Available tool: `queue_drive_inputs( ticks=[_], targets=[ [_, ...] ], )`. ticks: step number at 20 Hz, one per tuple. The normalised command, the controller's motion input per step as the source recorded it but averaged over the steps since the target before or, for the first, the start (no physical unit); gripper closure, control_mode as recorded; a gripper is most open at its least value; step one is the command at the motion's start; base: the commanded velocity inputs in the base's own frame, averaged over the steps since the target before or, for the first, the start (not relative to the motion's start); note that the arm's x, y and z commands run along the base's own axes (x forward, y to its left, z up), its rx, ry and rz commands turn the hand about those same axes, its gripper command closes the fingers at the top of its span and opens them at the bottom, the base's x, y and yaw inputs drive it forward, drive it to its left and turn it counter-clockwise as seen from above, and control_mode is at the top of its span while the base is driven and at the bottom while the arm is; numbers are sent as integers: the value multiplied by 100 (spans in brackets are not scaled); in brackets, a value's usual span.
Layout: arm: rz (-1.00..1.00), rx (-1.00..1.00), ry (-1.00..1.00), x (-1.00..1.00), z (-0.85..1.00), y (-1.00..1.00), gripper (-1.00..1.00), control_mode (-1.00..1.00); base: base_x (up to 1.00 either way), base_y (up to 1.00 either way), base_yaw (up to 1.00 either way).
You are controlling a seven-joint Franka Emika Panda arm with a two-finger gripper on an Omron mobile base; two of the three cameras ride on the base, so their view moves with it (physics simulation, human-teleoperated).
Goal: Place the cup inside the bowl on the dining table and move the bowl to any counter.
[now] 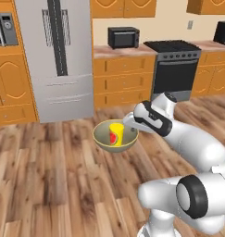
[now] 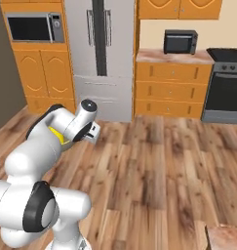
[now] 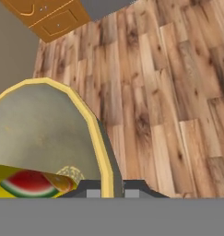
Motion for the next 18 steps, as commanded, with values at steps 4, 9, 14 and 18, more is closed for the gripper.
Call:
queue_drive_inputs(
  ticks=[4,9,14,18],
  targets=[
    [0,0,0,0,0,0,100,100,82,9,0],
    [0,0,0,0,0,0,100,100,80,0,0],
    [0,0,0,0,0,0,100,100,78,0,0],
    [0,0,0,0,0,0,100,100,74,0,0]
  ],
)
